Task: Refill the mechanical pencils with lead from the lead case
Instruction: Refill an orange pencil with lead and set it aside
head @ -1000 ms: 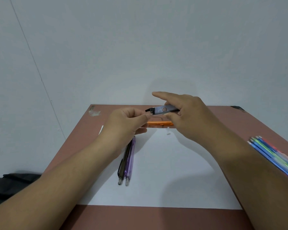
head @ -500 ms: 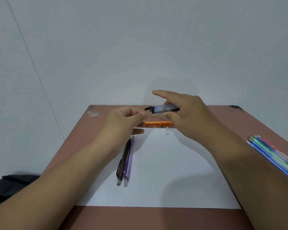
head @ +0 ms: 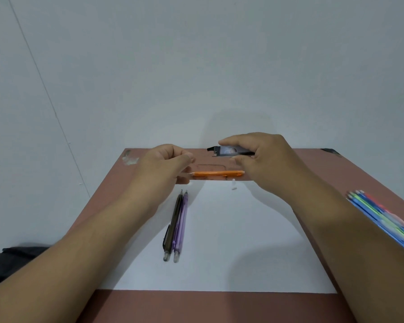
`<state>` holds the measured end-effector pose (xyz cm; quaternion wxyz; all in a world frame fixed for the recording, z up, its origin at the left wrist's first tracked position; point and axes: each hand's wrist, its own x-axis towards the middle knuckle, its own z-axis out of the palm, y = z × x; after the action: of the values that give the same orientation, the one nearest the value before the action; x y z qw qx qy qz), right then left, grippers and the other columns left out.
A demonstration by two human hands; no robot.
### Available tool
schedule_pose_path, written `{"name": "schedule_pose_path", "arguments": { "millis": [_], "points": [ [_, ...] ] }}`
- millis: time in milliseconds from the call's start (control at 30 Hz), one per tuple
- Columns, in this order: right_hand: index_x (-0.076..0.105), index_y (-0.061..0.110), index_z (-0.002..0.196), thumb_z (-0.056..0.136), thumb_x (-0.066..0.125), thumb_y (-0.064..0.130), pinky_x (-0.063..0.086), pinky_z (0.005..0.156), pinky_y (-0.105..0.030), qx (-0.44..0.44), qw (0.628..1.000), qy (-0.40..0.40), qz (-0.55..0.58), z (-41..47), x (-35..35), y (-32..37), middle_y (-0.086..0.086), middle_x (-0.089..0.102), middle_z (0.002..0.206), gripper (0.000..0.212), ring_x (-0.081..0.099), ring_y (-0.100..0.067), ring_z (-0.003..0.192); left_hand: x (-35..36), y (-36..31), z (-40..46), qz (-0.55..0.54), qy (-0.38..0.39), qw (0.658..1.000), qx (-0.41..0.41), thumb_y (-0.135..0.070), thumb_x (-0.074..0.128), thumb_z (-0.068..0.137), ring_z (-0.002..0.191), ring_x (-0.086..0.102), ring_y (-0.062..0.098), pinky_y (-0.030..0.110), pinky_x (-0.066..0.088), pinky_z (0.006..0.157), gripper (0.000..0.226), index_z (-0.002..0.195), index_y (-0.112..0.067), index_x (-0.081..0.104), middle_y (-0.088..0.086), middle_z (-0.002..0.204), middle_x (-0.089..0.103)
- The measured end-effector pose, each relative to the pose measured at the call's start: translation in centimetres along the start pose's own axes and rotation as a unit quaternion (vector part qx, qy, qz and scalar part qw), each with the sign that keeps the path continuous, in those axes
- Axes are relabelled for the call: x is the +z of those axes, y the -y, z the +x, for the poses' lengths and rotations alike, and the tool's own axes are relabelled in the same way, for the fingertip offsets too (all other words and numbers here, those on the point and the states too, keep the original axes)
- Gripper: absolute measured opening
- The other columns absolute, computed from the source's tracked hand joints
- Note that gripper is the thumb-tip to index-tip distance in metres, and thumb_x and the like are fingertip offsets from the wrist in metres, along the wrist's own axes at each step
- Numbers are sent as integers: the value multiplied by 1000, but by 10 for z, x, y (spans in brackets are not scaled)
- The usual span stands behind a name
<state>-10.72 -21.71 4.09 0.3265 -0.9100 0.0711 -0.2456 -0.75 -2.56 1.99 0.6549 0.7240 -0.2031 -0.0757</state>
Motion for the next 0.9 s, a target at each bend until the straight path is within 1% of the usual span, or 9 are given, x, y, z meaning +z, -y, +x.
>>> {"name": "schedule_pose_path", "arguments": {
  "millis": [133,233,400,500,567,633,700,800,900],
  "points": [
    [72,42,119,93,64,5,45,85,-9,4,1000,2,1,0,-3,0,21,67,114,46,61,0,105,-6,-2,3,2,-10,1000,-3,-15,66,92,82,71,24,36,62,81,17,93,2,70,17,101,73],
    [73,39,119,93,63,4,45,81,-9,1,1000,-3,-15,1,-5,1,21,65,107,44,62,-3,101,-12,-2,7,-5,-12,1000,-3,-15,68,90,78,71,19,42,61,86,14,89,-1,71,15,99,75],
    [72,42,113,93,62,7,52,82,-27,17,999,-8,-26,1,-7,1,16,64,102,41,62,-12,95,-26,-4,10,-6,-9,1000,1,-32,72,75,87,72,28,45,57,88,22,83,-11,75,11,96,76],
    [69,47,102,94,66,16,50,72,-23,42,999,-10,26,2,-6,-3,17,68,104,33,63,-6,94,-30,-3,12,-32,-26,999,6,-33,72,70,81,69,24,41,57,79,27,82,-9,73,13,97,75],
    [68,45,103,95,69,24,50,71,-22,72,993,-12,94,4,-5,-3,17,72,103,23,66,-7,95,-30,-2,13,-48,-39,998,10,-30,71,71,81,69,22,35,55,71,21,78,-10,73,16,98,74],
    [66,41,107,95,70,28,56,78,-30,100,983,-6,153,5,-3,-1,14,75,103,18,69,-13,95,-29,-2,13,-59,-49,997,12,-27,70,72,82,68,21,33,54,69,11,71,-16,73,17,99,74],
    [65,37,109,95,70,27,60,82,-42,125,971,0,205,6,-2,1,10,77,103,18,66,-15,83,-30,-1,13,-60,-58,996,12,-26,70,74,82,68,21,33,53,69,10,71,-17,73,17,100,74],
    [62,29,114,96,67,23,56,75,-37,143,959,10,246,5,-3,5,9,79,99,19,66,-18,82,-32,3,15,-53,-61,997,10,-20,70,84,78,67,21,29,54,61,11,77,-12,74,20,102,73],
    [63,25,113,94,70,21,58,80,-44,148,948,16,280,5,-2,7,3,79,100,21,67,-23,85,-31,6,17,-45,-66,997,8,-16,68,88,74,66,20,25,54,57,12,80,-9,74,24,105,70]
  ]
}}
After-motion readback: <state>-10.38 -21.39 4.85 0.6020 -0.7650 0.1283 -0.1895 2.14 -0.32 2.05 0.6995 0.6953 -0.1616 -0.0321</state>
